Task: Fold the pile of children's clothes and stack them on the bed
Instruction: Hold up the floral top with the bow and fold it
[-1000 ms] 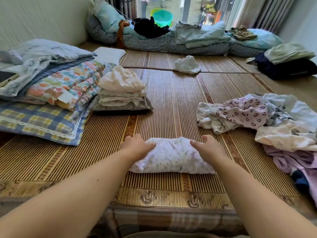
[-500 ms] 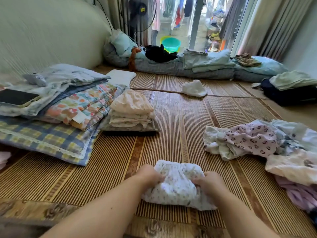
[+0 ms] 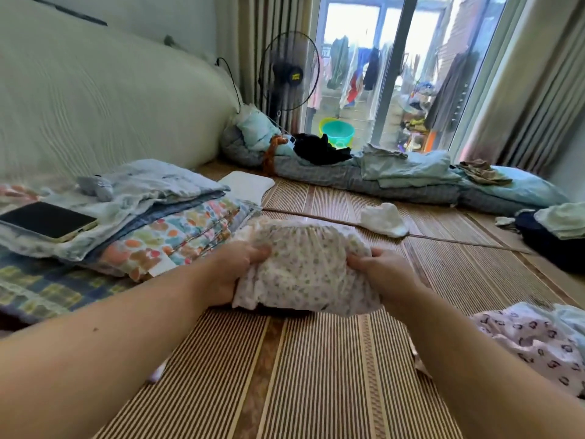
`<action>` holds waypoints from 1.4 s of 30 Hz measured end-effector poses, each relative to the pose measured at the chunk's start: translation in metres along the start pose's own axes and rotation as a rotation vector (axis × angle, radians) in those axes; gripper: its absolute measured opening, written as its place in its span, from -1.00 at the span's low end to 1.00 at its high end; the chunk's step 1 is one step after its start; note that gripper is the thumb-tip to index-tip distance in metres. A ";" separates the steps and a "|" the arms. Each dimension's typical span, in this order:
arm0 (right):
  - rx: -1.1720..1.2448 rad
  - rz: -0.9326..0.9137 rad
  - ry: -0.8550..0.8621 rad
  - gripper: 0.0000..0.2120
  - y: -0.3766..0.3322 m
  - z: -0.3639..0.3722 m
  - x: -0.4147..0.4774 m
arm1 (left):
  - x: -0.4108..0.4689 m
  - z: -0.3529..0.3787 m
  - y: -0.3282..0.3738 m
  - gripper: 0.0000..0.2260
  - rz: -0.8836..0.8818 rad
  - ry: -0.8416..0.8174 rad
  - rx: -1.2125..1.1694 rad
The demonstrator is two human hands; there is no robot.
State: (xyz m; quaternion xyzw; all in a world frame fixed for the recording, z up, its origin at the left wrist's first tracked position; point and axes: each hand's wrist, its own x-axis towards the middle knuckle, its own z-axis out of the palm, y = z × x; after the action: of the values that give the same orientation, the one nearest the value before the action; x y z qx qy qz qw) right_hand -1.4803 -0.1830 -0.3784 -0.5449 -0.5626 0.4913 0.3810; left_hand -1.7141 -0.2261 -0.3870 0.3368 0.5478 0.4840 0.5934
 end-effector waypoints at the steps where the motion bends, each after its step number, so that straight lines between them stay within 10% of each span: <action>1: -0.028 -0.046 0.002 -0.87 -0.009 0.009 0.018 | 0.013 -0.008 0.013 -0.80 0.011 0.028 0.020; 8: -0.155 -0.169 0.017 -0.91 -0.035 0.076 0.150 | 0.126 -0.063 0.064 -0.69 0.043 0.210 0.141; 13: -0.702 -0.204 0.051 -0.41 -0.007 0.104 0.198 | 0.183 -0.071 0.040 -0.42 0.085 0.421 0.741; 24: -0.953 -0.097 -0.271 -0.05 0.046 0.113 0.210 | 0.211 -0.083 -0.020 -0.19 0.114 0.159 1.137; 31: -1.112 -0.316 -0.091 -0.08 0.022 0.081 0.150 | 0.150 -0.042 -0.013 -0.26 0.302 0.333 1.229; 42: -1.223 -0.192 0.037 -0.03 0.084 -0.071 -0.076 | -0.018 0.127 -0.101 -0.35 0.445 -0.057 1.305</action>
State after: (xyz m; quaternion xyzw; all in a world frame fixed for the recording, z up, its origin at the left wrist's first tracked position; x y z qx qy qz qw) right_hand -1.3828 -0.2550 -0.4355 -0.6199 -0.7822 0.0341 0.0520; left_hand -1.5685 -0.2572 -0.4532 0.7423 0.6291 0.1564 0.1698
